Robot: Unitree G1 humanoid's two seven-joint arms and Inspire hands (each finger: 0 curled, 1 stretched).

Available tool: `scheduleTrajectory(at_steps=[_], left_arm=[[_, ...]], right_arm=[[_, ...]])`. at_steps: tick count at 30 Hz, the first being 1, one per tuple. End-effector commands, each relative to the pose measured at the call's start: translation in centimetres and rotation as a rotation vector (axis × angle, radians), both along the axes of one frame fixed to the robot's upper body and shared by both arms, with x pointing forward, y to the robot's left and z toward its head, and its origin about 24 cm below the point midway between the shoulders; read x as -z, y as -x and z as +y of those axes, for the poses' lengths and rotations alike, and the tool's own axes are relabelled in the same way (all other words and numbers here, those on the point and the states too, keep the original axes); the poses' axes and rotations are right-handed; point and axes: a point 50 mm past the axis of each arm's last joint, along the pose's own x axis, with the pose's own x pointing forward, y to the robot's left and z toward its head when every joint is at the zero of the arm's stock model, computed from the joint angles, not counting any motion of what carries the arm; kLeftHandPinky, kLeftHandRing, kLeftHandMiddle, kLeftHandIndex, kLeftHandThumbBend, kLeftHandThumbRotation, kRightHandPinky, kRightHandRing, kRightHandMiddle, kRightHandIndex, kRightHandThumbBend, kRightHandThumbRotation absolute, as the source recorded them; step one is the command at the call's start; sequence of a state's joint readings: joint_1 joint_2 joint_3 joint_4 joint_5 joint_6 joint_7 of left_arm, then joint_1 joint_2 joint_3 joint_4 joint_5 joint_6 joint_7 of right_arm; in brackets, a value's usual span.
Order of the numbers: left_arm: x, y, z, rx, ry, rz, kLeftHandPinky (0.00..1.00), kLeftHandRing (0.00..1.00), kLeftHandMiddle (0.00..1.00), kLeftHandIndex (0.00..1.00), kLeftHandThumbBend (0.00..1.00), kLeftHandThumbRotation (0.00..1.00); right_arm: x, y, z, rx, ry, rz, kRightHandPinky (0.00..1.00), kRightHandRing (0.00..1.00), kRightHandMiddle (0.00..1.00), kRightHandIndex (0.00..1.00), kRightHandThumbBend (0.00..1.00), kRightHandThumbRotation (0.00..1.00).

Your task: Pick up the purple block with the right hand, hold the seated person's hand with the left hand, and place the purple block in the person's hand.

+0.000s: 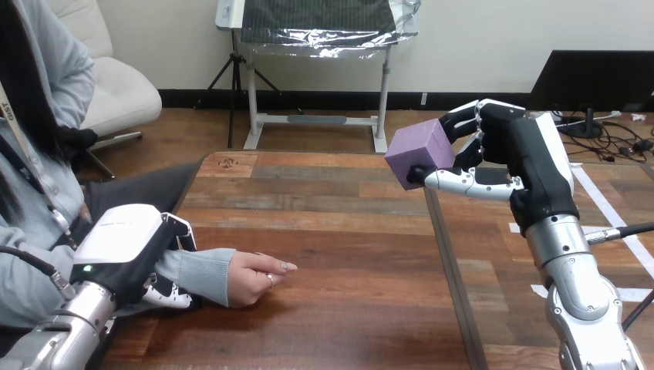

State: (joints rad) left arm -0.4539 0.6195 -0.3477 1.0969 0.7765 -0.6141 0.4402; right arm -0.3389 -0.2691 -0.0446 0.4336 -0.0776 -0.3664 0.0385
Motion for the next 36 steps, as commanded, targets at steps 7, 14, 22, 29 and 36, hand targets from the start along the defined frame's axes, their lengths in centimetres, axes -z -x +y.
scheduleTrajectory(at_steps=[7, 14, 22, 29, 36], left_arm=[[-1.1, -1.3, -1.2, 0.034, 0.038, -0.060, 0.22, 0.27, 0.33, 0.34, 0.92, 0.00], [-1.2, -1.3, -1.4, 0.044, 0.053, -0.067, 0.20, 0.25, 0.31, 0.31, 0.92, 0.00], [-1.3, -1.3, -1.5, 0.054, 0.067, -0.075, 0.20, 0.25, 0.31, 0.31, 0.91, 0.00], [-1.5, -1.3, -1.7, 0.066, 0.093, -0.096, 0.19, 0.24, 0.30, 0.30, 0.92, 0.00], [-1.7, -1.2, -1.9, 0.076, 0.109, -0.110, 0.18, 0.23, 0.29, 0.30, 0.92, 0.00]], right_arm=[[-1.3, -0.6, 1.0, -0.033, -0.024, -0.061, 0.20, 0.25, 0.36, 0.47, 0.78, 0.00], [-1.0, -0.6, 1.4, -0.048, -0.014, -0.051, 0.21, 0.26, 0.36, 0.47, 0.78, 0.00], [-0.6, -0.5, 2.0, -0.060, 0.013, -0.045, 0.21, 0.26, 0.38, 0.47, 0.78, 0.00], [-0.3, -0.3, 2.5, -0.077, 0.018, -0.038, 0.21, 0.27, 0.40, 0.48, 0.77, 0.00], [0.0, -0.3, 3.0, -0.089, 0.017, -0.027, 0.22, 0.28, 0.41, 0.48, 0.76, 0.00]])
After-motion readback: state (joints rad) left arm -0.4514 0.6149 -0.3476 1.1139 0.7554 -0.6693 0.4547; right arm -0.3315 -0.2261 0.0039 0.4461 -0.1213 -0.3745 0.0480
